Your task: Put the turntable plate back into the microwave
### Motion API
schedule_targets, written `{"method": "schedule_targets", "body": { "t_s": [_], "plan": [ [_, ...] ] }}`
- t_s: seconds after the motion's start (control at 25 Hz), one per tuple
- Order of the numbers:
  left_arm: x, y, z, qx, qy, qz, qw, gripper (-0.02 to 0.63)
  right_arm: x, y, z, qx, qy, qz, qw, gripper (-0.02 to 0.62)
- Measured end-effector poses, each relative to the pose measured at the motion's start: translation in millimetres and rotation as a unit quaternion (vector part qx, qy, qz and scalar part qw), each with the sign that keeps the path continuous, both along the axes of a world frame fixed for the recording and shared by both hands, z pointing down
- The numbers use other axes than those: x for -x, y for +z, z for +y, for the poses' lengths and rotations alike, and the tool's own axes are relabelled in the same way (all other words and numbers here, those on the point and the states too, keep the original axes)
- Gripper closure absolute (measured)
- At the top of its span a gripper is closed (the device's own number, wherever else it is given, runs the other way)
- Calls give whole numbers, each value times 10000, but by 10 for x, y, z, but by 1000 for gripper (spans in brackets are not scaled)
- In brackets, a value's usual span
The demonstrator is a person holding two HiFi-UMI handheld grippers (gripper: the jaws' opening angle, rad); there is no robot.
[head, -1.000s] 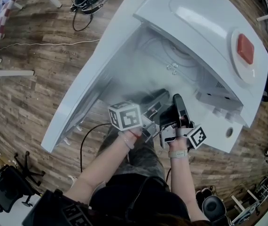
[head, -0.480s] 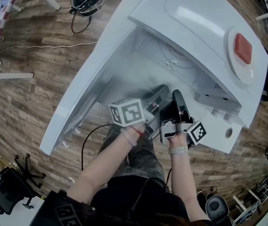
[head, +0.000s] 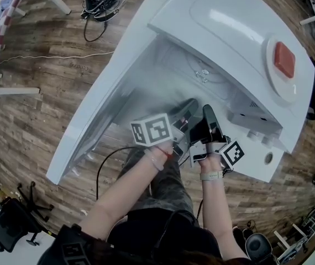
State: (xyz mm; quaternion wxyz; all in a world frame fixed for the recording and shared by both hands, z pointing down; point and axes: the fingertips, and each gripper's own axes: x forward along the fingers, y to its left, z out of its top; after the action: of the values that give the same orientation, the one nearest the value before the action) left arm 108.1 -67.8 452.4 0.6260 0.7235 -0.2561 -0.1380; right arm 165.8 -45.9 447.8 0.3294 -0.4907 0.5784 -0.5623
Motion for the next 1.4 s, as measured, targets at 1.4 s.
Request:
{"method": "schedule_targets", "body": {
  "t_s": [1.4],
  "plan": [
    [-121,1,-335,-287,207,-265,9990,545,-14,37,-131,37,191,-244,9995,541]
  ]
}}
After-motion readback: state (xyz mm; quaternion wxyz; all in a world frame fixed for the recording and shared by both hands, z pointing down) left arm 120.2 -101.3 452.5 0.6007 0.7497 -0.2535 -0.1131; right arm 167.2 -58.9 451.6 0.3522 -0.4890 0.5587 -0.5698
